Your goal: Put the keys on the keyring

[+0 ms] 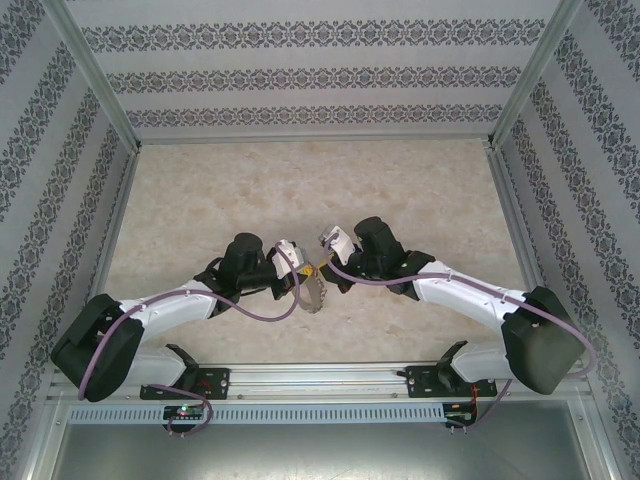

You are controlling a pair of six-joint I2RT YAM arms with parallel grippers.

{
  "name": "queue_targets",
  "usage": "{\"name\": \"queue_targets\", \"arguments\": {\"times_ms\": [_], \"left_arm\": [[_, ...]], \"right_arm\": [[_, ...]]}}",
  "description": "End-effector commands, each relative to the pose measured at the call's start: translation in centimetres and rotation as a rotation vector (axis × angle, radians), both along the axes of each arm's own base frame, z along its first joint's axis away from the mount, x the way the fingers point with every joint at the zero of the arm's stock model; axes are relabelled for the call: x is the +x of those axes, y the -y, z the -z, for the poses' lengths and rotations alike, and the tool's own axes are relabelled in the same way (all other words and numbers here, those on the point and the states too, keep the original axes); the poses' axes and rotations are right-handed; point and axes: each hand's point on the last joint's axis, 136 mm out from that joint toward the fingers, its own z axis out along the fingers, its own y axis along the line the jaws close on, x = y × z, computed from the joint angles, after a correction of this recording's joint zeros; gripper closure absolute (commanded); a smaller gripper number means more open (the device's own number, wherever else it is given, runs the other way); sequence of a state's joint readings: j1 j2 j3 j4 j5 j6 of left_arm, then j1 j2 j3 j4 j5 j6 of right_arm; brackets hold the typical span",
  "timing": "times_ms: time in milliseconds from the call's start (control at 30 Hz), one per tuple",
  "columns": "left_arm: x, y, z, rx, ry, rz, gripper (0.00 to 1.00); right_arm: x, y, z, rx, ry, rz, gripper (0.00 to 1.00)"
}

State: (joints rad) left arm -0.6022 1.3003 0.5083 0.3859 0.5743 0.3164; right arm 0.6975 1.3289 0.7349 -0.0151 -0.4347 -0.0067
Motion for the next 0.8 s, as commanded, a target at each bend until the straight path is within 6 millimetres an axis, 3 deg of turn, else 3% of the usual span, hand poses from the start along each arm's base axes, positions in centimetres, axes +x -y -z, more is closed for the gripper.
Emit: {"name": "queue_targets", "arguments": {"times_ms": [0, 367, 767], "left_arm": [[-0.1, 0.5, -1.8, -0.054, 0.045, 0.013, 1.0], [-0.1, 0.1, -0.7, -0.005, 0.024, 0.001, 0.84], [0.0, 0.5, -0.3, 0.017, 0.0, 0.026, 0.77]], "right_arm": [[0.8, 0.3, 0.3, -0.012, -0.013, 0.045, 1.0], [-0.1, -1.4, -3.0, 0.092, 0.034, -0.054, 1.0], [-0.4, -2.1, -3.4, 0.098, 0.038, -0.108, 1.0]]}}
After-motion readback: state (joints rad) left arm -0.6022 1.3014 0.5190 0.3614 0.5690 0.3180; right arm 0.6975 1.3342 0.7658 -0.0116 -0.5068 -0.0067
